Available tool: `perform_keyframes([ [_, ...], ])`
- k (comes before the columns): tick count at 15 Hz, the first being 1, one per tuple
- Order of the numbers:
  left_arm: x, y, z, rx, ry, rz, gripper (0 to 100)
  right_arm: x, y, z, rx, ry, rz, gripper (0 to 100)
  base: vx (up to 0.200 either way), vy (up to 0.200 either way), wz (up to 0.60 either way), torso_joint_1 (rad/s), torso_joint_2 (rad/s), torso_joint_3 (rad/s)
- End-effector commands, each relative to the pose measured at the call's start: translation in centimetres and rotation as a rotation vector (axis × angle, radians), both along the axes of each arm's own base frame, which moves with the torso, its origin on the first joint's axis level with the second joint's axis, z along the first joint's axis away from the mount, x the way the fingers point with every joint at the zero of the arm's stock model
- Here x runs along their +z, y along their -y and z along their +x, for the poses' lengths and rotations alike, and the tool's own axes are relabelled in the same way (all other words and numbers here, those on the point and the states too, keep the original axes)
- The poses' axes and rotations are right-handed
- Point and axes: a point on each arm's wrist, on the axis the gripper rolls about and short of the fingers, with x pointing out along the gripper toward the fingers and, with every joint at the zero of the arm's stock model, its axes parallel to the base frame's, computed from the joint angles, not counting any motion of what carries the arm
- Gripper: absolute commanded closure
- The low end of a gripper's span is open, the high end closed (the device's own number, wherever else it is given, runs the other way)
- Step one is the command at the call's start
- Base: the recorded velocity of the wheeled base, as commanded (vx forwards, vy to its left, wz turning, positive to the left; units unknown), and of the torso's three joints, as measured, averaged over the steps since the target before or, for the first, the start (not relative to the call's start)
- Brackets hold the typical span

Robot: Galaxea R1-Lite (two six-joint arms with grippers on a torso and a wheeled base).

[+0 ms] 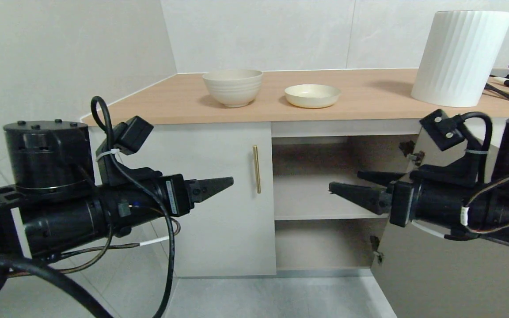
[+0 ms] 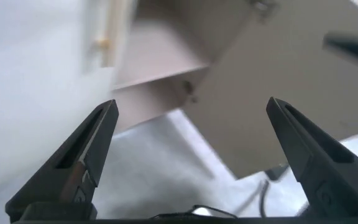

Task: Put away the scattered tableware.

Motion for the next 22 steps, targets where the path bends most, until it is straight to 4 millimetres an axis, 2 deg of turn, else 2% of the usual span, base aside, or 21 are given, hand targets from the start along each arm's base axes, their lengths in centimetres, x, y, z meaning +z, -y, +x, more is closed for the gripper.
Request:
perform_keyframes([
  [1, 0.6, -0.9, -0.1, 0.025, 0.028, 0.005, 0, -1.1, -0.8, 0.7, -0.002, -0.034, -0.021, 0, 0.0, 0.0, 0.0, 0.0, 0.0, 0.0],
  [3, 0.9, -1.0, -0.3, 0.024, 0.043, 0.012, 0, -0.4, -1.3, 0.8, -0.044, -0.026, 0.0, 0, 0.0, 0.0, 0.0, 0.0, 0.0, 0.0],
  [4, 1.0, -1.2, -0.4, 0.028, 0.05, 0.009, 0, 0.0, -2.1, 1.1, -0.091, -0.031, 0.023, 0, 0.0, 0.0, 0.0, 0.0, 0.0, 0.0],
  [7, 1.6, -1.6, -0.4, 0.045, 0.073, 0.001, 0, -0.4, -4.0, 1.8, -0.168, -0.025, 0.098, 0, 0.0, 0.0, 0.0, 0.0, 0.0, 0.0],
  [14, 2.4, -2.6, -0.1, 0.088, 0.036, 0.017, 0, -0.4, -3.8, 1.6, -0.196, -0.004, 0.106, 0, 0.0, 0.0, 0.0, 0.0, 0.0, 0.0],
  [22, 3.1, -3.2, -0.5, 0.11, 0.059, 0.008, 0, -0.1, -3.5, 0.7, -0.187, -0.043, 0.067, 0, 0.2, 0.0, 0.0, 0.005, 0.0, 0.003],
])
